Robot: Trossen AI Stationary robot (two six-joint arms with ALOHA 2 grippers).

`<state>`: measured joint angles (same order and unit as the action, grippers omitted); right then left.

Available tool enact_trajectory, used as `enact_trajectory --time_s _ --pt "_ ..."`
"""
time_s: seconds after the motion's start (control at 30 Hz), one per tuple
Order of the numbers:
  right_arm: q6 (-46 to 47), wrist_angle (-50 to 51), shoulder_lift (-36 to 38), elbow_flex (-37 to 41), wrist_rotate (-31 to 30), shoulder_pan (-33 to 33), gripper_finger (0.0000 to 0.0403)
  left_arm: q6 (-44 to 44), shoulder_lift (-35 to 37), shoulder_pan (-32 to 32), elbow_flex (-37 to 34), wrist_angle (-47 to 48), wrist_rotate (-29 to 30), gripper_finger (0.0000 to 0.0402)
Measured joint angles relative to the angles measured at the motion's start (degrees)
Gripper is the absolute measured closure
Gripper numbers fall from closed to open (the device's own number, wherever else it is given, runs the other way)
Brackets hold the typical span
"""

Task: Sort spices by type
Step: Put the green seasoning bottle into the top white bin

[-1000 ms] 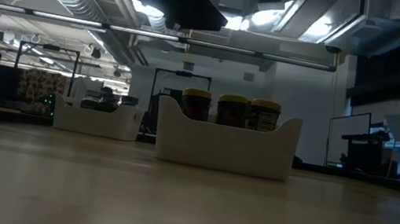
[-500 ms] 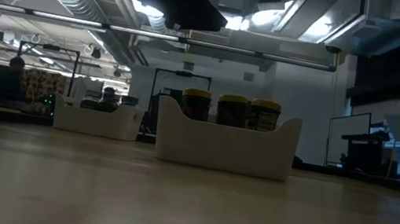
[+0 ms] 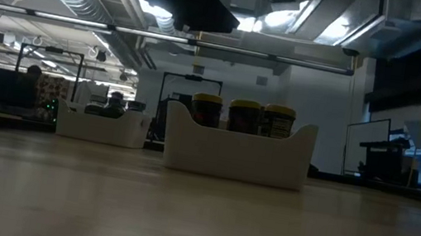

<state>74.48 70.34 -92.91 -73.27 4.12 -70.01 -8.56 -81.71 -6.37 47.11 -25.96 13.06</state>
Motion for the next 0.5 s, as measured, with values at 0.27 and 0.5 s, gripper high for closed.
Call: enact_trajectory --time_s 0.27,0.5 --pt "-0.09 -2.42 0.01 3.38 -0.17 -0.90 0.0104 -0.46 -0.02 0.00 0.00 -0.02 0.01 0.0229" --pt "-1.49 -6.22 0.01 5.62 -1.84 -0.86 0.0104 -0.44 -0.02 0.00 0.00 -0.02 0.00 0.0229"
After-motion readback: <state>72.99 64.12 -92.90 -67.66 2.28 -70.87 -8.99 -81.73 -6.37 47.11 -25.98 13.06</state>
